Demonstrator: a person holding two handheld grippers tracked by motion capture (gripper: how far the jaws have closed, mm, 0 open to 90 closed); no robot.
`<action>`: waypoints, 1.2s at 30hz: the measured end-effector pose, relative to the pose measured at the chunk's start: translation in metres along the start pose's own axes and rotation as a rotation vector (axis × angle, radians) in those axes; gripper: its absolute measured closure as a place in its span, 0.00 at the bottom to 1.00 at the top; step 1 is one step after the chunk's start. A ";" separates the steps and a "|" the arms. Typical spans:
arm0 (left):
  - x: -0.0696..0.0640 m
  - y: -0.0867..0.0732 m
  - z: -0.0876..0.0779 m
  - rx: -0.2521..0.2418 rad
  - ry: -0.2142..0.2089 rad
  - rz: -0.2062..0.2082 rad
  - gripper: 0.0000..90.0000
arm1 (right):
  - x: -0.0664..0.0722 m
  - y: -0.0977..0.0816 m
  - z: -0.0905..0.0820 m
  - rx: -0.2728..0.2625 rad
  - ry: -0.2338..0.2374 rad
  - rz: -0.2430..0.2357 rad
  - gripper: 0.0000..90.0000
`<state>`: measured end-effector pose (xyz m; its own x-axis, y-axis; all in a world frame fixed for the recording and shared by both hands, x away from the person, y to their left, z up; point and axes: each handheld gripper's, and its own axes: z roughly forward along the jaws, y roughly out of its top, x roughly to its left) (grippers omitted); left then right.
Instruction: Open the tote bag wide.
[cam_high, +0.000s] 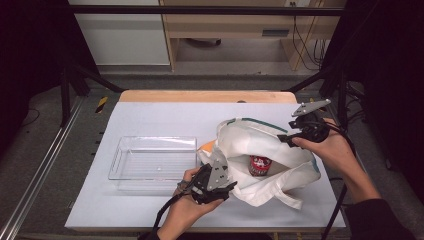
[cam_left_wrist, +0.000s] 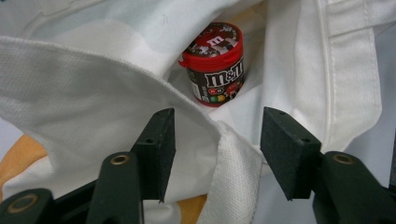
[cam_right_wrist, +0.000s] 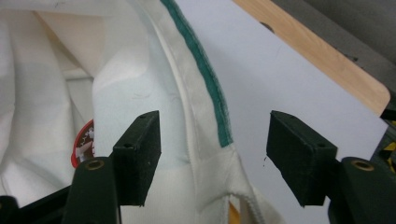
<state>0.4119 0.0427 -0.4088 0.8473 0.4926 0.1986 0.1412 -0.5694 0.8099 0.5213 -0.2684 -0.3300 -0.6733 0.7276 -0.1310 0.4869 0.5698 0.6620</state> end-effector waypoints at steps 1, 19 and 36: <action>0.001 -0.001 0.000 -0.001 -0.003 -0.007 0.53 | 0.000 -0.002 0.002 0.006 0.004 -0.001 0.40; 0.003 -0.006 0.003 0.014 -0.032 -0.006 0.86 | 0.003 -0.033 0.005 0.082 0.015 -0.038 0.83; 0.005 -0.021 0.007 0.060 -0.057 -0.019 0.91 | -0.029 -0.063 0.043 0.002 -0.179 0.101 0.88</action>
<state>0.4167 0.0520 -0.4289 0.8717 0.4665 0.1501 0.1869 -0.5996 0.7782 0.5343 -0.3094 -0.3992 -0.5116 0.8372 -0.1935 0.5482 0.4914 0.6767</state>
